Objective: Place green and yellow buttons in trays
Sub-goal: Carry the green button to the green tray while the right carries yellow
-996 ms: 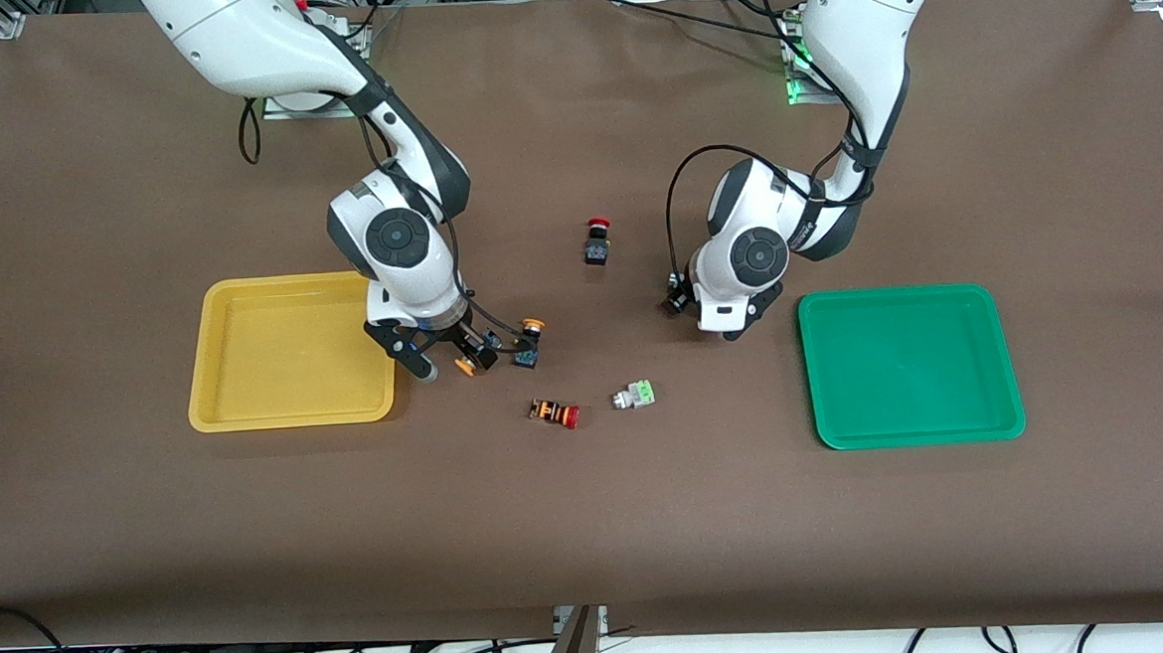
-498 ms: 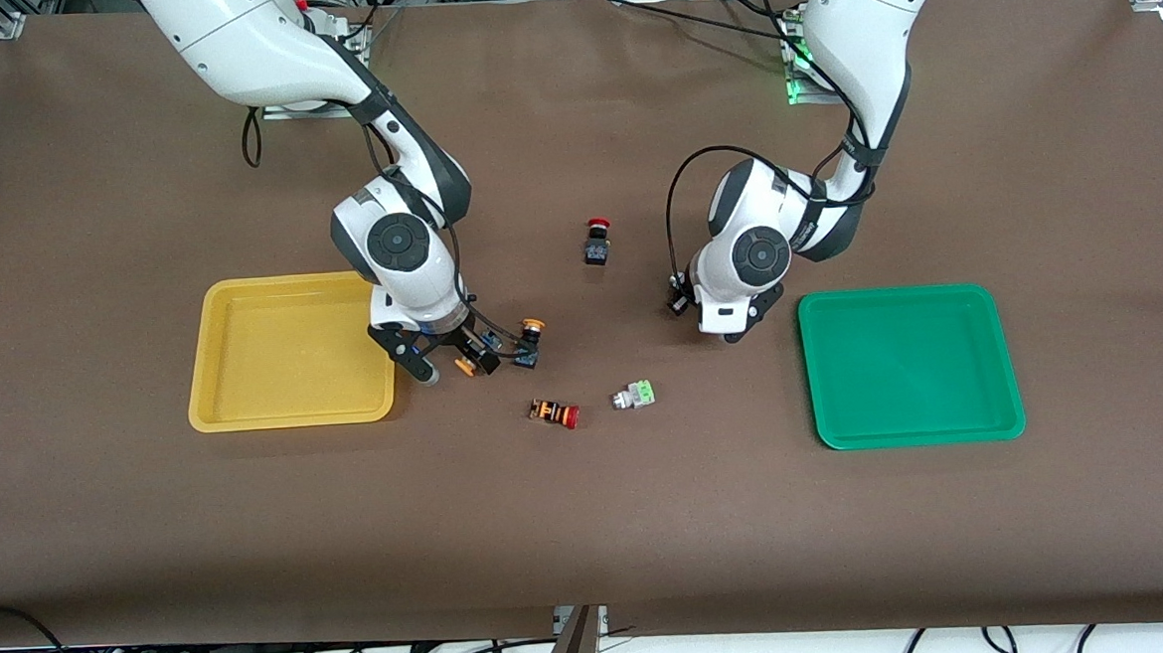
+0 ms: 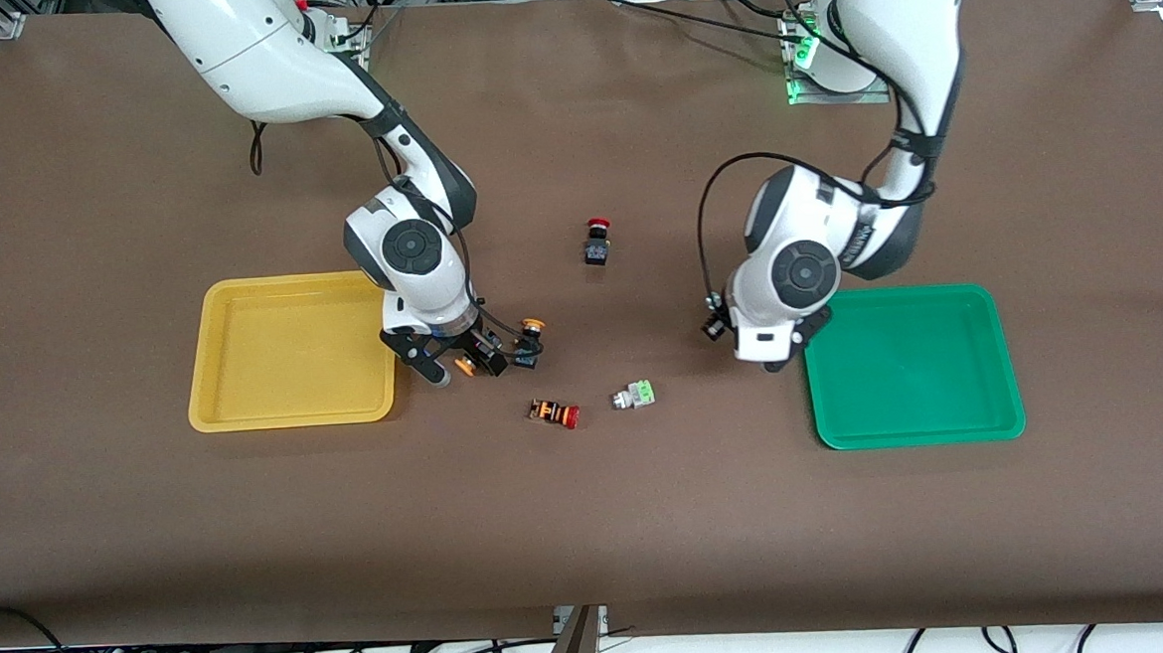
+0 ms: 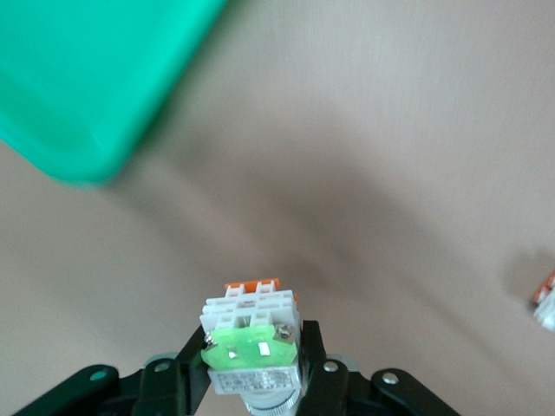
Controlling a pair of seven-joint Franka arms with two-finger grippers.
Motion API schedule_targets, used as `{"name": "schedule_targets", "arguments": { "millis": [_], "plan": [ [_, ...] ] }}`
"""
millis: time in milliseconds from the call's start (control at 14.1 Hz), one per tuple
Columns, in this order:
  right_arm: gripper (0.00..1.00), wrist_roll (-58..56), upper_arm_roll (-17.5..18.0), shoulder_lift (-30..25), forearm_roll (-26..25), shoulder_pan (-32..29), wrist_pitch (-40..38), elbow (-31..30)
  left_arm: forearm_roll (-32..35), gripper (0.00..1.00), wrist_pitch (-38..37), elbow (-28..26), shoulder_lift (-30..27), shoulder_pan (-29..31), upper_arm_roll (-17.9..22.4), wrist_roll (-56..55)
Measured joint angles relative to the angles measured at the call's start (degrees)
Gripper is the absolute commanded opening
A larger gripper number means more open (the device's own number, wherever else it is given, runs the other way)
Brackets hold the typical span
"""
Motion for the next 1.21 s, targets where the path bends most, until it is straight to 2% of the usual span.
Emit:
{"name": "schedule_targets", "arguments": {
  "millis": [71, 213, 356, 427, 711, 853, 924, 1067, 1209],
  "plan": [
    [0.71, 0.0, -0.3, 0.2, 0.0, 0.4, 0.2, 0.0, 1.0, 0.00, -0.7, 0.9, -0.1, 1.6, 0.2, 3.2],
    [0.36, 0.0, -0.4, 0.6, 0.0, 0.8, 0.4, 0.1, 1.3, 0.00, -1.1, 1.3, -0.1, 5.5, 0.4, 11.6],
    [0.06, 0.0, -0.5, 0.6, 0.0, 0.8, 0.4, 0.2, 1.3, 0.00, -1.1, 1.3, 0.2, 9.5, 0.5, 19.6],
    [0.00, 0.0, -0.6, 0.6, 0.0, 0.8, 0.4, 0.4, 1.3, 0.00, -1.1, 1.3, 0.4, 11.4, 0.5, 23.5],
    [0.00, -0.2, -1.1, 0.5, -0.1, 0.7, 0.4, 2.4, 1.4, 0.00, 1.0, 1.2, 3.2, 18.8, 0.6, 40.1],
    [0.00, -2.0, -1.4, -0.2, -0.1, 0.3, -1.2, 3.9, 1.4, 0.00, 2.5, 1.1, 5.3, 20.1, 0.4, 44.0],
    [0.00, -4.0, -1.5, -1.0, -0.1, -0.2, -3.2, 4.5, 1.4, 0.03, 2.7, 1.1, 6.2, 20.1, 0.3, 44.9],
    [0.00, -10.2, -1.6, -3.1, 0.0, -2.1, -7.3, 5.0, 1.4, 0.98, 3.5, 1.2, 7.2, 20.0, -0.2, 45.9],
    [0.00, -19.4, -1.6, -5.5, 2.5, -4.8, -10.7, 5.1, 1.4, 1.00, 3.6, 2.4, 7.2, 20.0, -0.3, 47.6]
  ]
}}
